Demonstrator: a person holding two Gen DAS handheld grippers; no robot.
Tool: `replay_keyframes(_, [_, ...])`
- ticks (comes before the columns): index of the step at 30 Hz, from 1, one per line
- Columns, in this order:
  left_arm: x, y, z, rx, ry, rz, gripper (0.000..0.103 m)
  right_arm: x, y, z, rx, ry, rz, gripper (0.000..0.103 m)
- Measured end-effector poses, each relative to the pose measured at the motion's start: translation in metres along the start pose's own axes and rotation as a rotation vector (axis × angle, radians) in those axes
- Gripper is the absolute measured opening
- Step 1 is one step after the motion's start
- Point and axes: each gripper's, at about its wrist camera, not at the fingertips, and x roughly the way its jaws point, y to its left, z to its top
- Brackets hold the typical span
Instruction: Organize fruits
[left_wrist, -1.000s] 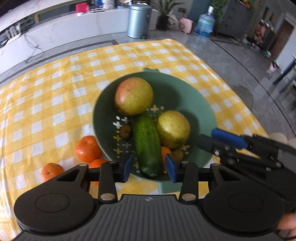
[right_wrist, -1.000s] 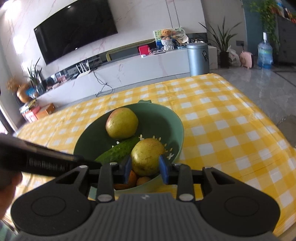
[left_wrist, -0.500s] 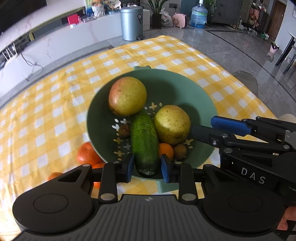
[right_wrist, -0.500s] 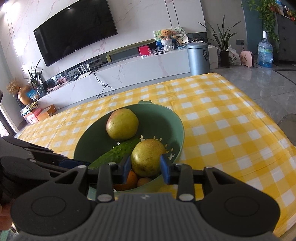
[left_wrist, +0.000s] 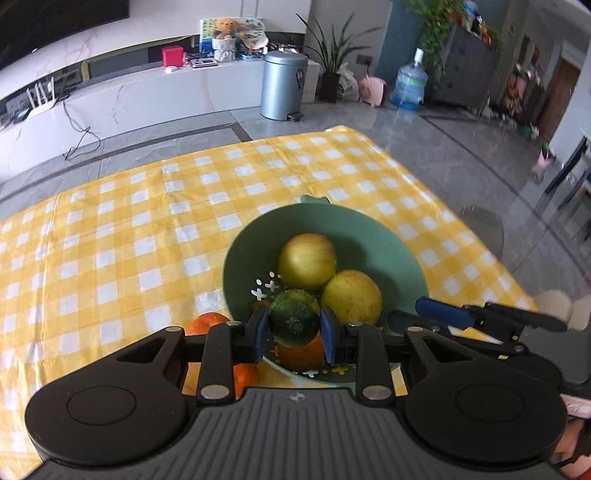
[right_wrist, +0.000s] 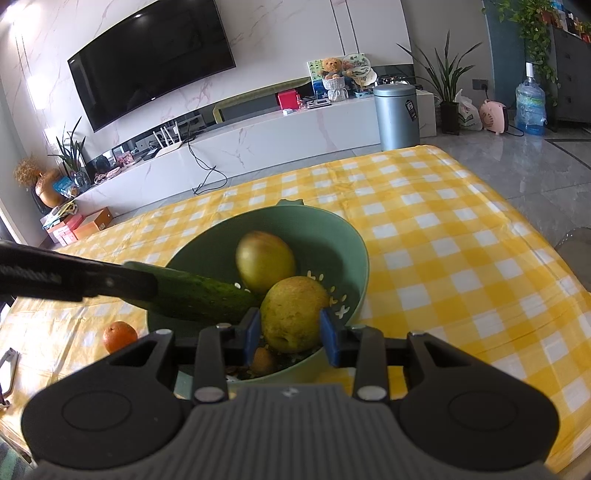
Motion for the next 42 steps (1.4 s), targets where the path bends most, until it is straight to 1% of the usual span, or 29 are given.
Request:
replay_keyframes(2, [0.000,0.003,0.001,-0.010,-0.010,-0.006,0.033,0.000,0.001,0.000,-0.004,0.002,-0.002,0.033])
replay_keyframes(5, [0.004,0.010,-0.001,-0.040,-0.001,-0.024,0.033,0.000,0.002,0.000,-0.010,0.004,-0.004,0.033])
replay_keyframes(9, [0.010,0.010,-0.011,-0.036,0.047,-0.018,0.033,0.000,0.002,0.000,-0.010,0.004,-0.004,0.033])
replay_keyframes(11, [0.009,0.007,-0.017,-0.020,0.046,-0.007,0.034,0.000,0.002,0.000,-0.012,0.004,-0.005,0.033])
replay_keyframes(15, [0.009,0.007,-0.020,-0.036,0.042,-0.006,0.034,-0.001,0.004,0.001,-0.021,0.007,-0.008,0.033])
replay_keyframes(17, [0.009,0.003,-0.021,-0.015,0.040,0.009,0.034,-0.001,0.005,0.001,-0.026,0.007,-0.012,0.033])
replay_keyframes(21, [0.010,-0.011,-0.023,0.050,0.038,0.062,0.034,-0.002,0.006,0.001,-0.028,0.006,-0.013,0.033])
replay_keyframes(24, [0.011,-0.021,-0.022,0.053,0.050,0.095,0.034,-0.003,0.007,0.001,-0.033,0.002,-0.018,0.034])
replay_keyframes(26, [0.010,-0.025,-0.021,0.021,0.050,0.084,0.033,-0.003,0.008,0.001,-0.039,0.001,-0.024,0.034])
replay_keyframes(28, [0.010,-0.028,-0.020,-0.002,0.038,0.056,0.033,-0.003,0.009,0.001,-0.045,0.001,-0.028,0.035])
replay_keyframes(30, [0.010,-0.029,-0.018,-0.013,0.026,0.049,0.034,-0.003,0.010,0.001,-0.050,0.001,-0.032,0.035])
replay_keyframes(32, [0.012,-0.025,-0.015,-0.032,0.029,0.020,0.035,-0.003,0.009,0.001,-0.052,0.000,-0.033,0.035])
replay_keyframes(35, [0.012,-0.015,-0.015,-0.057,0.032,-0.004,0.035,-0.004,0.010,0.000,-0.055,-0.002,-0.032,0.035])
replay_keyframes(37, [0.011,-0.011,-0.016,-0.067,0.033,0.006,0.035,-0.003,0.010,0.000,-0.059,-0.001,-0.034,0.036])
replay_keyframes(39, [0.012,-0.010,-0.019,-0.054,0.032,0.065,0.035,-0.003,0.011,0.000,-0.064,-0.001,-0.036,0.037])
replay_keyframes(40, [0.013,-0.009,-0.021,-0.043,0.038,0.077,0.038,-0.003,0.011,0.000,-0.067,-0.003,-0.035,0.038])
replay_keyframes(42, [0.014,-0.005,-0.024,-0.059,0.047,0.041,0.040,-0.003,0.012,0.000,-0.072,-0.004,-0.037,0.041])
